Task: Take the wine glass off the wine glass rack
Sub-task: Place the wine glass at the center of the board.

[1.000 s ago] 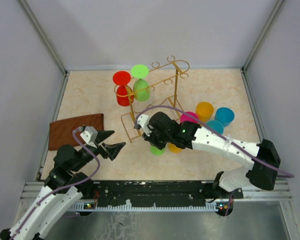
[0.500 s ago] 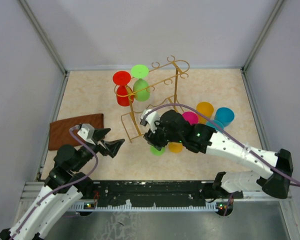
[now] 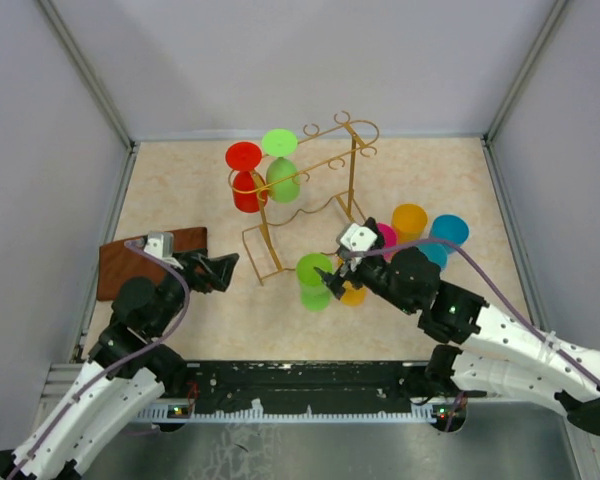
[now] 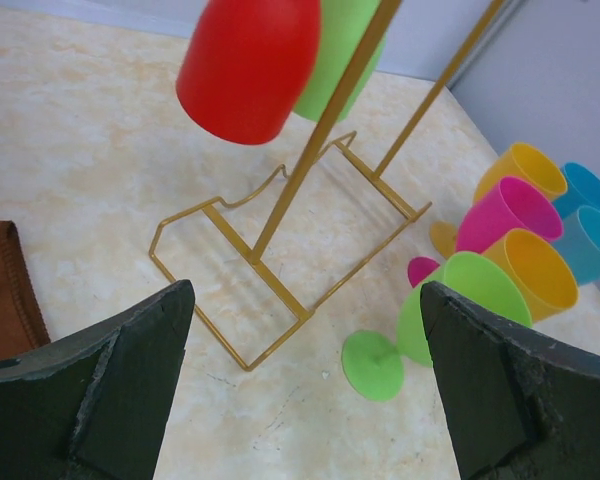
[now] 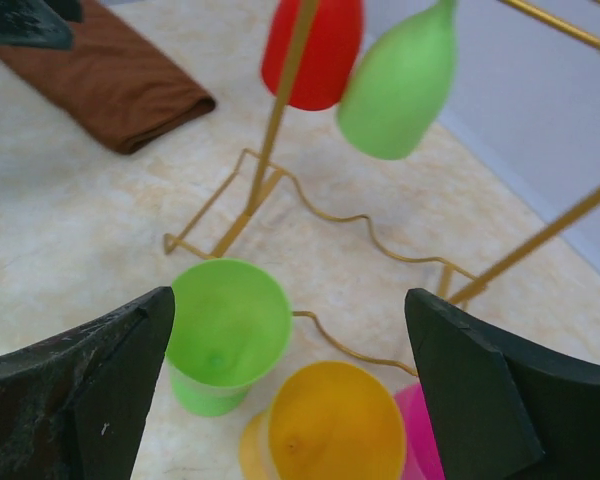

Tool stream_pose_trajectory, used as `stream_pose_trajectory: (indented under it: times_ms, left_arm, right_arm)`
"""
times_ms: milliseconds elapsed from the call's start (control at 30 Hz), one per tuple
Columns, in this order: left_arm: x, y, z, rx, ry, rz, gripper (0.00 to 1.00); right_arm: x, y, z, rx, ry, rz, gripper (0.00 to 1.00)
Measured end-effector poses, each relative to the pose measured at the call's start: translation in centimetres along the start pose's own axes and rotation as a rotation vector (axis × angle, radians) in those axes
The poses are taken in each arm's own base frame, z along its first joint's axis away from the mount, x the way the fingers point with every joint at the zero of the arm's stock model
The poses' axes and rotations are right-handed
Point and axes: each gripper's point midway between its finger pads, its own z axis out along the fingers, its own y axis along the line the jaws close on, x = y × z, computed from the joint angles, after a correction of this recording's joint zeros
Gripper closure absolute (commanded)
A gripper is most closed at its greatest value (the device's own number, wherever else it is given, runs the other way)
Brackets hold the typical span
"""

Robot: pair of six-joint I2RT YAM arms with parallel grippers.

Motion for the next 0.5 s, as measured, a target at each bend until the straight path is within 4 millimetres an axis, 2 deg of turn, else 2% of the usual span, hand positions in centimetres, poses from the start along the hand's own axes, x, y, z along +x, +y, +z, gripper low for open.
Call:
stream_pose_trajectory:
  times_ms: [167, 333, 500]
  left_arm:
    - [-3.0, 0.1, 0.6, -0.084, -0.019, -0.020, 0.00]
    - [-5.4, -0.6, 1.5, -0.105, -0.033, -0.021, 0.01]
    - [-7.4, -1.7, 2.9, -0.110, -0.032, -0.017, 0.01]
  right_arm:
    - [-0.4, -4.1, -1.6, 0.228, -0.091, -0.048, 0.01]
    - [-0.9, -8.2, -3.9, 0.461, -0.132, -0.063, 0.01]
    - [-0.9, -10.0, -5.2, 0.573, -0.115, -0.029, 0.01]
